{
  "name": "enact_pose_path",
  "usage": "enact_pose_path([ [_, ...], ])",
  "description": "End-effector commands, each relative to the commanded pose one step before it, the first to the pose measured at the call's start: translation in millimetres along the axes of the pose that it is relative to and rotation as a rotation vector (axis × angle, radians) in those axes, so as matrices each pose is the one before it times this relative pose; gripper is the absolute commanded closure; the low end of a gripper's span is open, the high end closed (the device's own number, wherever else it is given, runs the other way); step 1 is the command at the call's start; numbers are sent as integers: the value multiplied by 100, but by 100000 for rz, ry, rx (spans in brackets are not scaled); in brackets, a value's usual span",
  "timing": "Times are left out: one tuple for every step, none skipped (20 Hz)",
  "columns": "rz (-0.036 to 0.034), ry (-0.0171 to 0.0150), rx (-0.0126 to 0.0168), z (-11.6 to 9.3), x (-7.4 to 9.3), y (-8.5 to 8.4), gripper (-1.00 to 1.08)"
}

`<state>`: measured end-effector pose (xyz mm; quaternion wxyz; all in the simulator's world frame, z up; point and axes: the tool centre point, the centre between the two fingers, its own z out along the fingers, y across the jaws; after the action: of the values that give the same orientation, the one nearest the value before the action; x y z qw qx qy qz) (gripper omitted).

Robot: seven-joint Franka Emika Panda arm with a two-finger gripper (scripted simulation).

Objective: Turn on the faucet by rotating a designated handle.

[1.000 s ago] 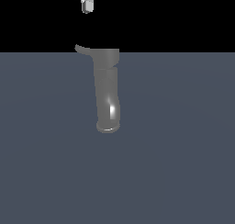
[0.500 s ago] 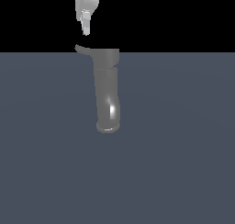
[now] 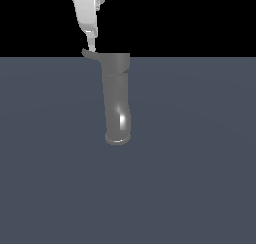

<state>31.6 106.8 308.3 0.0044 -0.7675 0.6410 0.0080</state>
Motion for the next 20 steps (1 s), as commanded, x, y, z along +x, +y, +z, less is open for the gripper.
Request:
enact_pose_path([
  [2805,846,216,510,-135,-456,108],
  [770,242,46,154,-48,-122,108],
  [654,207,41,130,-40,-103,108],
  [529,169,35,107,-36,-83,108],
  [415,133,29,83,-27,-65,108],
  [293,95,21,59,-21,-46,108],
  [173,56,13,36,-14,-27,108],
  [66,21,5,12,-1,-9,108],
  [0,0,0,0,0,0,108],
  [0,0,0,0,0,0,108],
  [0,0,0,0,0,0,108],
  [-112,-17,-39,2,-9,18,108],
  [0,0,0,2,-73,259,108],
  [0,0,0,2,-74,260,108],
  [0,0,0,2,-74,261,108],
  [0,0,0,2,-74,262,108],
  [0,0,0,2,-75,263,108],
  [0,0,0,2,-75,264,108],
  [0,0,0,2,-75,265,108],
  [0,0,0,2,-76,266,108],
])
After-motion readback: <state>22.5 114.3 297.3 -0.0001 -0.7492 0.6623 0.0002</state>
